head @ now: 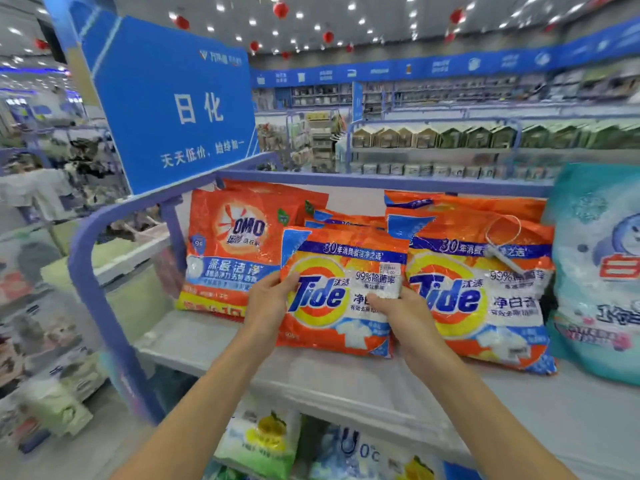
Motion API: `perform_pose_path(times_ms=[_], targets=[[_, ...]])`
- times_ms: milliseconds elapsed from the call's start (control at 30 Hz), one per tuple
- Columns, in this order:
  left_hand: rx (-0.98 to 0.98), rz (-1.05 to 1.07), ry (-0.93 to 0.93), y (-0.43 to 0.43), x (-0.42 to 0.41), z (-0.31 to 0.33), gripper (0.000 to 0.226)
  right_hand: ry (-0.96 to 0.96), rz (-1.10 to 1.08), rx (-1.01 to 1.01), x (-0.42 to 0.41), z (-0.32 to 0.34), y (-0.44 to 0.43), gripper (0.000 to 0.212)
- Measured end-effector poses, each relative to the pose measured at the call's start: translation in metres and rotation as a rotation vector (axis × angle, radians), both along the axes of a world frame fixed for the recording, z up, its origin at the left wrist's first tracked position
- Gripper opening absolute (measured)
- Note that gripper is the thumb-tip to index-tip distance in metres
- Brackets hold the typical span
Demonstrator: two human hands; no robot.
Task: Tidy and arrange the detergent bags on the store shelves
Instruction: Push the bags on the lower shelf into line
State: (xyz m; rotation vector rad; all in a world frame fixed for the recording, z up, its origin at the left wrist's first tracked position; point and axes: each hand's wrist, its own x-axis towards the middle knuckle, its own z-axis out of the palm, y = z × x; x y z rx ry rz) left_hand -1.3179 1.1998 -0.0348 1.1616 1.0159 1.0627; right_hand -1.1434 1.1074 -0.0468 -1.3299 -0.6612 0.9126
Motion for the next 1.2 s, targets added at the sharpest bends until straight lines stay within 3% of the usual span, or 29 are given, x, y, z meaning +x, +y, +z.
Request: perform_pose_path(times_ms=[200,267,333,400,467,567,633,733,933,1200], targets=[[-0.071,-0.054,-0.093,0.051,0.023,-0.019,0.030,-0.090,-0.131,-0.031,-0.002,-0.016,0.029,0.016],[-0.058,-0.034,-0.120,0.056,0.028,-0.018,0.015,-0.156,-0.164,-0.058,-0.004,-0.011,0.029,0.016],[-0.014,0.019,-0.117,0.053,0.027,-0.015,0.007,-0.328,-0.164,-0.125,-0.009,-0.006,0.017,0.037],[0.061,-0.008,-0.089,0.044,0.020,-0.012,0.036,-0.524,-0.153,-0.184,-0.019,-0.008,-0.002,0.074],[0.201,-0.116,0.051,0.035,0.009,-0.018,0.077,-0.697,-0.162,-0.232,-0.035,-0.014,-0.011,0.094],[0.367,-0.225,0.342,0.024,0.005,-0.031,0.130,-0.839,-0.292,-0.202,-0.051,-0.026,-0.001,0.094],[0.415,-0.227,0.372,0.027,0.005,-0.034,0.140,-0.824,-0.350,-0.181,-0.056,-0.029,0.006,0.089],[0.463,-0.218,0.390,0.032,0.005,-0.037,0.132,-0.825,-0.370,-0.206,-0.058,-0.037,0.009,0.089],[0.649,-0.205,0.596,0.025,-0.002,-0.049,0.085,-0.972,-0.310,-0.281,-0.061,-0.038,0.004,0.083],[0.677,-0.321,0.947,-0.016,-0.028,-0.048,0.077,-1.177,-0.048,-0.412,-0.057,-0.022,-0.043,0.070]])
